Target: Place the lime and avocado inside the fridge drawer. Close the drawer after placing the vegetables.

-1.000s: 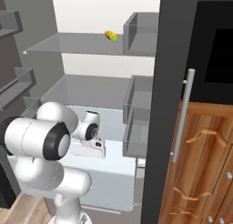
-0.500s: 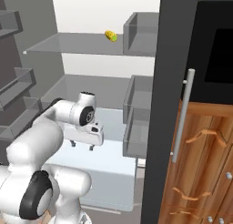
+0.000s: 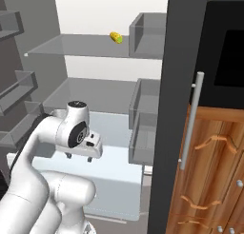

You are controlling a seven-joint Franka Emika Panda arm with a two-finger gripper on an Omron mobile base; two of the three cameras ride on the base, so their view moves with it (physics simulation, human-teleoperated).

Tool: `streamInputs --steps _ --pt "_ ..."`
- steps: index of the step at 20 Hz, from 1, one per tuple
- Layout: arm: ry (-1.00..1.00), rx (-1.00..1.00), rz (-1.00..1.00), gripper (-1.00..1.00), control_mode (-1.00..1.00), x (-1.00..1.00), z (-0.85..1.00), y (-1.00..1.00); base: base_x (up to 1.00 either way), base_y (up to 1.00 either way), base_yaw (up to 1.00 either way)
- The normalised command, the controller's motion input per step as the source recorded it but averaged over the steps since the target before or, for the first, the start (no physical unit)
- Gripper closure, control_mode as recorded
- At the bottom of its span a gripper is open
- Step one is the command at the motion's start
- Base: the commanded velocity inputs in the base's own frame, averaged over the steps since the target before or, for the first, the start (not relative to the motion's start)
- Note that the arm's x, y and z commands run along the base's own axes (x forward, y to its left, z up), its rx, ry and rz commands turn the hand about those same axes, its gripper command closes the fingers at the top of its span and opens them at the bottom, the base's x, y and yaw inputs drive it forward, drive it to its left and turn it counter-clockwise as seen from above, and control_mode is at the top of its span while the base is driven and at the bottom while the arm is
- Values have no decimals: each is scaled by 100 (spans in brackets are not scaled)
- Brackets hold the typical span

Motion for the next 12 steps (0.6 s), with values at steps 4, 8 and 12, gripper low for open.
streamInputs --steps 4,8,12 --pt "-1 0 0 -100 100 -25 -5 0 -75 14 2" --pt "0 0 0 -100 100 0 0 0 -100 71 6" --pt "0 0 0 -100 100 0 0 0 -21 28 0"
